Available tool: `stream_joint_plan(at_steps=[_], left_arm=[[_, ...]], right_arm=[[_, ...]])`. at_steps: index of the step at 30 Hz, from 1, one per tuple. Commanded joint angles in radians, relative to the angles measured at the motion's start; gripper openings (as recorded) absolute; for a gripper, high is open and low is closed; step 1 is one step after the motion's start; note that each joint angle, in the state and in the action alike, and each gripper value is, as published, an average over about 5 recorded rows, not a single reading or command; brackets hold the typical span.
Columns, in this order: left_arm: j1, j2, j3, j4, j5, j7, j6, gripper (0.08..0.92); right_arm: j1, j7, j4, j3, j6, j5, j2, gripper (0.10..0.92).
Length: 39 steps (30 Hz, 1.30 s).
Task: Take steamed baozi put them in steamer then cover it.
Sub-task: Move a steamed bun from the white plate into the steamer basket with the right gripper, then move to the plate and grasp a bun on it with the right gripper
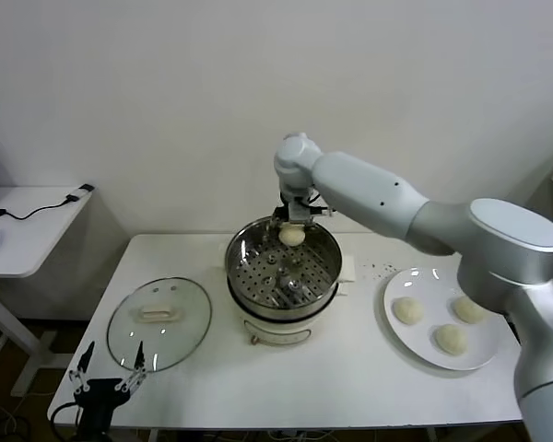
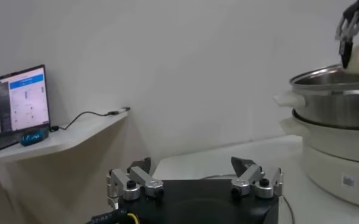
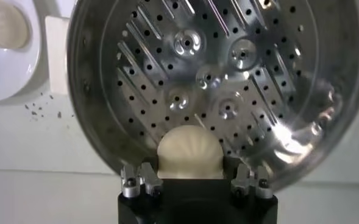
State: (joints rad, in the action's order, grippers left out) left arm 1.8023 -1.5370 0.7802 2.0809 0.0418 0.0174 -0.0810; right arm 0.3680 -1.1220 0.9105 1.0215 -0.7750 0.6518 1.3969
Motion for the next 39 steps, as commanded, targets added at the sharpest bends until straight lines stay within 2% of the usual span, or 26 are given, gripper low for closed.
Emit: stream_joint_plan(at_steps=[1,10,13,18,23,26,32,36,39], left_arm=[[0.000,-0.002,-0.002,-0.002,0.000,0.000,0.000,0.823],[-0.003,-0.007,-0.008,-0.004,0.006,0.000,0.001,0.823],[-0.001,-0.008,-0.007,-0.004,0.007,0.000,0.000,0.823],[0.004,-0.008,-0.006,-0.002,0.008,-0.001,0.001,0.823],[0.004,-0.008,-0.008,0.002,0.010,-0.002,0.004,0.823],[0.005,-0.007,-0.009,0.004,0.013,-0.002,0.005,0.823],[0.008,-0.007,-0.010,0.013,0.017,-0.003,0.007,0.823],[0.012,-0.006,-0.012,0.020,0.021,-0.003,0.008,0.823],[0.016,-0.006,-0.013,0.027,0.023,-0.003,0.008,0.823]], right_arm=[[-0.083,0.024,-0.020,-0.023,-0.023,0.106,0.032,0.685],[-0.122,0.041,-0.034,-0.063,-0.026,0.159,0.039,0.697],[-0.108,0.029,-0.008,-0.072,-0.027,0.141,0.027,0.747],[-0.039,-0.015,0.017,-0.068,-0.035,0.037,-0.008,0.818],[0.042,-0.044,0.049,-0.068,-0.070,-0.075,-0.063,0.822],[0.109,-0.065,0.074,-0.046,-0.042,-0.218,-0.121,0.823],[0.266,0.020,0.139,0.103,0.162,-0.512,-0.331,0.823],[0.336,0.147,0.230,0.280,0.444,-0.765,-0.510,0.823],[0.328,0.151,0.325,0.316,0.698,-0.857,-0.658,0.823]])
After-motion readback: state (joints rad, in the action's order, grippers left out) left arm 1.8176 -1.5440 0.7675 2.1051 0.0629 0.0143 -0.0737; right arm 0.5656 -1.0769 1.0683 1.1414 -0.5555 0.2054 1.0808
